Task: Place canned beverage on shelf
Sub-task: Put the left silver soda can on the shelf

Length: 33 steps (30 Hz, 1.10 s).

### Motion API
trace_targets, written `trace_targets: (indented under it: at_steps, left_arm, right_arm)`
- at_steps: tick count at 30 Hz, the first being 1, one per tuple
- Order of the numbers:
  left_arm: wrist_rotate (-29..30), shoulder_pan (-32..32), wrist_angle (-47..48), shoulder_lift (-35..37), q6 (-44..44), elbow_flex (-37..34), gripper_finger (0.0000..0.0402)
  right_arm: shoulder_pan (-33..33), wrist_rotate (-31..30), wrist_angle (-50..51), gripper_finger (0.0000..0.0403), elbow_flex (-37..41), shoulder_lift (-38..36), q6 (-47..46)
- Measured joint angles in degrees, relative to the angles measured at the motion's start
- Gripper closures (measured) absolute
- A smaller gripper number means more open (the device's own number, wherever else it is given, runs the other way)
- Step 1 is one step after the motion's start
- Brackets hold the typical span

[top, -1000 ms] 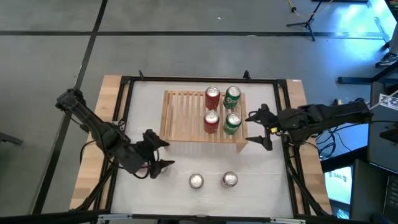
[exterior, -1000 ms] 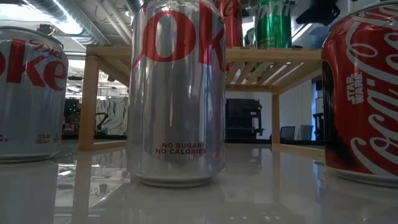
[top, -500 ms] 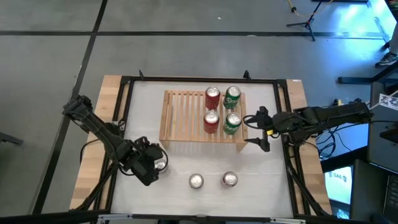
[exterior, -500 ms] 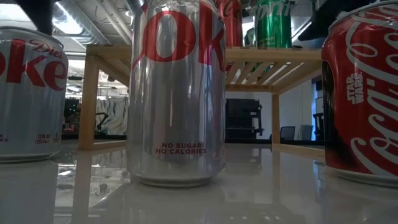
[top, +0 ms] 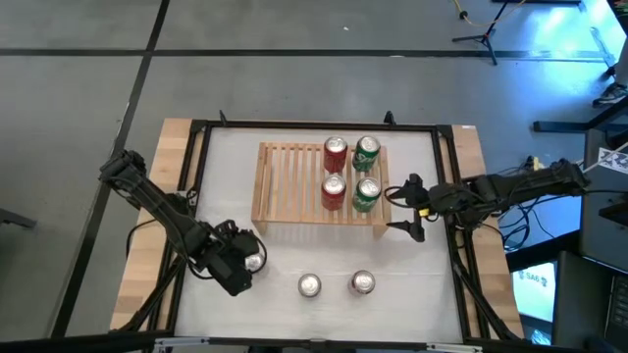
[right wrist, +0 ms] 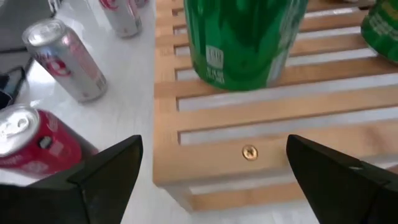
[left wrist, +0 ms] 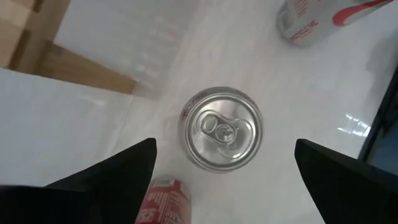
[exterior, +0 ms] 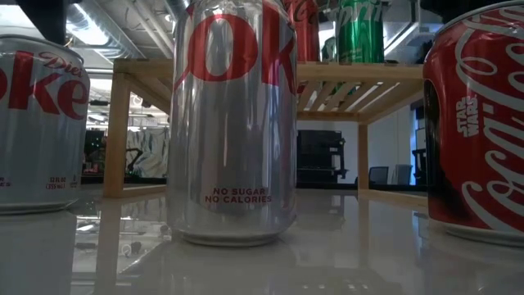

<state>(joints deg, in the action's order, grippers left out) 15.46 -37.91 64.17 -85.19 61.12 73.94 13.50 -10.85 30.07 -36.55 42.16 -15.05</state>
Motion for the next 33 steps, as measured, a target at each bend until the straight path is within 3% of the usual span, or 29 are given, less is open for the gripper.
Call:
trace_targets:
  at_steps: [21,33]
  left_arm:
    - [-0.9,0.0,-9.18,0.0,0.22,-9.4,0.0029]
    - [0.09,0.0,-13.39,0.0,0.26,-9.89,0.0029]
  right_arm:
    - [0.0,0.34,-0.01,0.001,2.96,-3.44,0.06]
    - [0.0,0.37,0.02,0.001,3.01,-3.4,0.09]
